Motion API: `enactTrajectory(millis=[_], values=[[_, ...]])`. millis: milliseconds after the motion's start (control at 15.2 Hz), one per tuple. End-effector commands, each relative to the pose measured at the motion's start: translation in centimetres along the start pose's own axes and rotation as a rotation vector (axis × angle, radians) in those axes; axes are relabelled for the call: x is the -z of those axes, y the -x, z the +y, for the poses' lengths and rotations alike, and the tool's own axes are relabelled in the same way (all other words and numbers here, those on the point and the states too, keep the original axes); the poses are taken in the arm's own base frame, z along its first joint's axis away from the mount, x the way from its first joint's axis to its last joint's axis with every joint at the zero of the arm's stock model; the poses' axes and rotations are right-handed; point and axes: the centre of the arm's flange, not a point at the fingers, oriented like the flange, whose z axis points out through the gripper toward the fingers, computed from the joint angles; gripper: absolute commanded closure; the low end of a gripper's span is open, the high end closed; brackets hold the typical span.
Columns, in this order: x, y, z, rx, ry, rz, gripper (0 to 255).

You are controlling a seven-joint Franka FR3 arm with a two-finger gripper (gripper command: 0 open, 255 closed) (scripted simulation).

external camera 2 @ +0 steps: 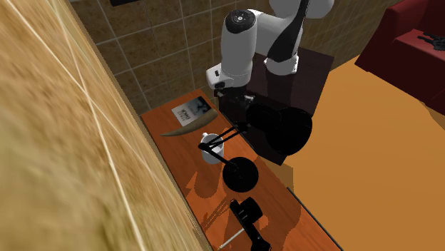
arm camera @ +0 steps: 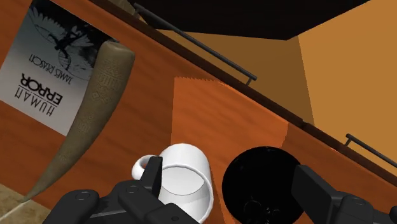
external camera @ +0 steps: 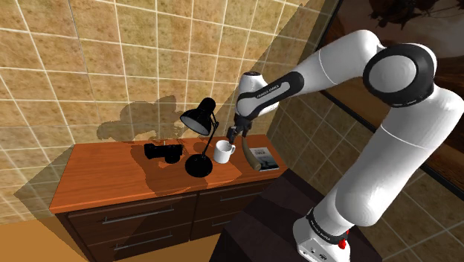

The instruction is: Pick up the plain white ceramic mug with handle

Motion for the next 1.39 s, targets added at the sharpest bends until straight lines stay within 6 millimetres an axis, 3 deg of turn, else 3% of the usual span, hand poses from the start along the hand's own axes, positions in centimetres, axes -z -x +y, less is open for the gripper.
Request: enactTrajectory(millis=[0, 726, 1320], values=[[-2.2, -1.4, -0.3, 0.002, -0.002, 0.002, 0], [-13.0, -10.7, -0.6, 0.013, -0.017, 0.007, 0], [-17.0, -10.9, -0.7, 0.013, -0.017, 0.007, 0]])
